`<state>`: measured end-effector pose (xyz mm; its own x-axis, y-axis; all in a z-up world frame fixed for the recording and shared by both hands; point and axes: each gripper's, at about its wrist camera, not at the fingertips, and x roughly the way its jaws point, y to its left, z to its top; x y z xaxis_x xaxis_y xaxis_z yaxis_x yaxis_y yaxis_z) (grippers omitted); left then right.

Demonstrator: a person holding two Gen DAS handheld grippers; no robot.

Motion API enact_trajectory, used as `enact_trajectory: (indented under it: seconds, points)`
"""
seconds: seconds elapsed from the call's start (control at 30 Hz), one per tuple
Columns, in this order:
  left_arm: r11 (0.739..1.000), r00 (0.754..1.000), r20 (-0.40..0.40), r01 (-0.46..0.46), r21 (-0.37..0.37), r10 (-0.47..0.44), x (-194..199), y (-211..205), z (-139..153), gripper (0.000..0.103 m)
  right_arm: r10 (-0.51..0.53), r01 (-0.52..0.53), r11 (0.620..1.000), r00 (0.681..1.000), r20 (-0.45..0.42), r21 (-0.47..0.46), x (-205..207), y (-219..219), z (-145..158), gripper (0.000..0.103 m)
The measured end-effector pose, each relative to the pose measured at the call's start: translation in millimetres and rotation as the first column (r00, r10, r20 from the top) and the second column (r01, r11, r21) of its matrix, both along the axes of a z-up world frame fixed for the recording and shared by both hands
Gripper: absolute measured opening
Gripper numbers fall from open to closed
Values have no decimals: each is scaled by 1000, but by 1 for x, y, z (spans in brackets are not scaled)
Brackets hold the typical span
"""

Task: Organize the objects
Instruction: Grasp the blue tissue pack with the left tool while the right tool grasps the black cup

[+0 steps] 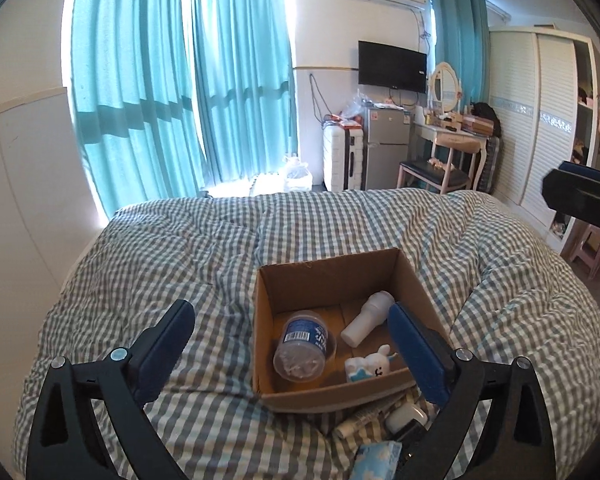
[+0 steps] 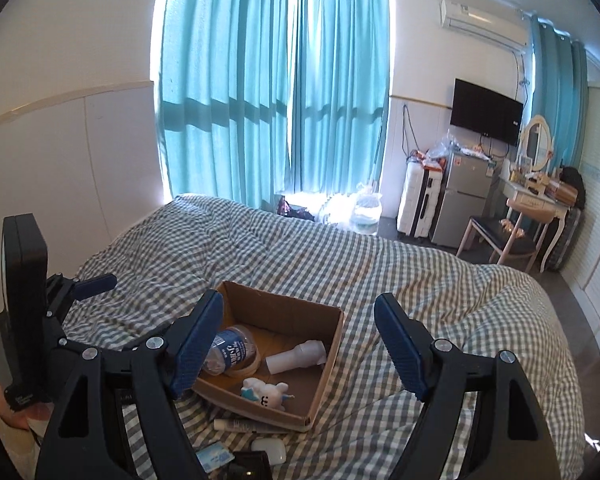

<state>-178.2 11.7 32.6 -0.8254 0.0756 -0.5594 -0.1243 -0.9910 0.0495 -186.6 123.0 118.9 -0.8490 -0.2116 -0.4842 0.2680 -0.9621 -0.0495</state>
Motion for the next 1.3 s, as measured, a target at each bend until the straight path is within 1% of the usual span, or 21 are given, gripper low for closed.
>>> enact_trajectory:
  seconds: [0.1, 0.2, 0.27, 0.33, 0.4, 0.47, 0.57, 0.67, 0.77, 0.8, 0.9, 0.97, 1.1, 1.13, 1.17, 1.2, 1.23, 1.3]
  points:
    - [1000, 1000, -13, -14, 1, 14, 21, -6, 0, 101, 7, -7, 1000, 1000, -13, 11, 23, -1, 0, 80]
    - [999, 999, -23, -35, -6, 35, 38, -7, -2, 101, 10, -10, 1000, 1000, -3, 19, 42, -2, -11, 81]
    - [999, 999, -15, -48, -6, 47, 49, -9, -9, 101, 10, -11, 1000, 1000, 11, 28, 53, -3, -26, 83]
    - [999, 999, 1, -46, 1, 46, 55, -7, -19, 102, -5, 4, 998, 1000, 27, 60, 60, -6, -47, 85]
    - [999, 999, 22, -41, -9, 41, 57, -4, -34, 102, -13, 9, 993, 999, 36, 118, 67, -12, -73, 85]
    - [998, 997, 49, -50, -30, 52, 56, 0, -54, 102, -13, 4, 990, 998, 64, 138, 65, -15, -98, 85]
    - [999, 993, 109, -31, -36, 35, 55, 6, -87, 102, -20, 5, 994, 989, 145, 108, 57, -13, -138, 85]
    - [998, 988, 154, -7, -63, 17, 55, 13, -121, 102, -20, 5, 998, 975, 222, 69, 48, -4, -170, 85]
    - [996, 977, 215, 33, -83, -15, 56, 19, -150, 102, -31, 16, 998, 959, 282, 56, 40, 3, -196, 85]
    - [995, 973, 230, 52, -80, -32, 58, 21, -157, 102, -33, 21, 999, 955, 294, 45, 41, 6, -201, 85]
    - [993, 965, 246, 104, -64, -86, 61, 26, -164, 102, -41, 52, 998, 943, 330, -23, 38, 20, -211, 85]
    - [989, 953, 274, 144, -36, -129, 59, 30, -168, 102, -50, 71, 996, 937, 346, -48, 37, 26, -216, 85]
    - [984, 932, 328, 174, -40, -151, 52, 40, -182, 101, -56, 82, 995, 933, 355, -59, 35, 27, -217, 85]
    - [983, 929, 337, 178, -39, -155, 51, 43, -184, 100, -57, 82, 995, 933, 355, -54, 35, 26, -218, 85]
    - [983, 924, 347, 183, -31, -161, 50, 45, -187, 94, -59, 82, 995, 933, 356, -50, 35, 25, -219, 85]
    - [983, 921, 354, 185, -22, -165, 49, 46, -189, 80, -61, 82, 996, 932, 358, -44, 34, 24, -220, 85]
    - [984, 918, 362, 179, -8, -164, 47, 46, -192, 71, -63, 83, 996, 931, 359, -40, 34, 24, -220, 85]
    - [983, 908, 378, 180, 40, -182, 43, 43, -194, 34, -65, 82, 996, 931, 359, -32, 34, 22, -220, 85]
